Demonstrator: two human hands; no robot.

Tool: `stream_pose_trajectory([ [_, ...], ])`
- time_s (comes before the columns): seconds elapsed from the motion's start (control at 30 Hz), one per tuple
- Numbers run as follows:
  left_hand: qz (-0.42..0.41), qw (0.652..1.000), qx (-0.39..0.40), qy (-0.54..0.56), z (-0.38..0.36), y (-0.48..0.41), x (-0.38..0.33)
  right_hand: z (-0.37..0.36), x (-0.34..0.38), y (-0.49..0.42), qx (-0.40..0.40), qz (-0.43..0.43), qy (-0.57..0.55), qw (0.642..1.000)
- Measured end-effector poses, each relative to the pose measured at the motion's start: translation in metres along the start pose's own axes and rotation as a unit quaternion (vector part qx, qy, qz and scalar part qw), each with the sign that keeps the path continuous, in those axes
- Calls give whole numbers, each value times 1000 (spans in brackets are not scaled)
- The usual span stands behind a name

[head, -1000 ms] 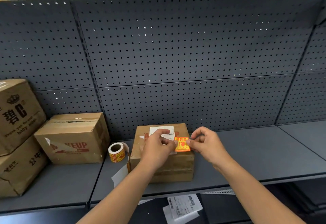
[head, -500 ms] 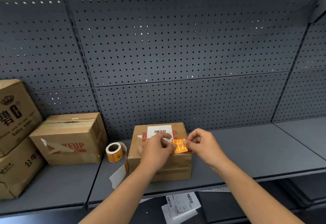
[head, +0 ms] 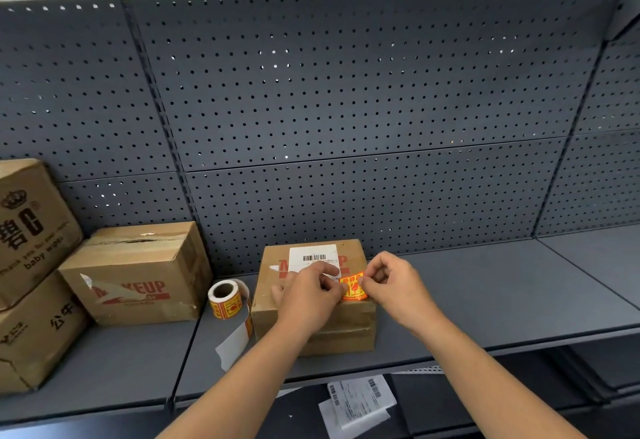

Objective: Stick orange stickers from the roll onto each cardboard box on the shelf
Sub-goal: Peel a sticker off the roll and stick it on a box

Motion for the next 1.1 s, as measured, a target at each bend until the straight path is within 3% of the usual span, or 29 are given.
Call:
stream_pose_trajectory([
  [0.9,-28,999,12,-32,-4,4,-3,-16,4,15,-20,12,28,999],
  [1.0,-36,998,9,-41,-5,6,-5,-13,-10,17,-27,-31,24,999],
  [1.1,-38,998,11,-45,-5,8,-7,-22,-29,20,4,-101,-72,992],
])
Point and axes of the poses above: each hand's wrist, its own y-axis away from the middle knuckle, its own z-axis out of the back of the hand, x = y × z, the point moved 10 cm from there along -y, towards the middle knuckle, and after that the axes turned 1 degree about -z, right-handed, at the moved point
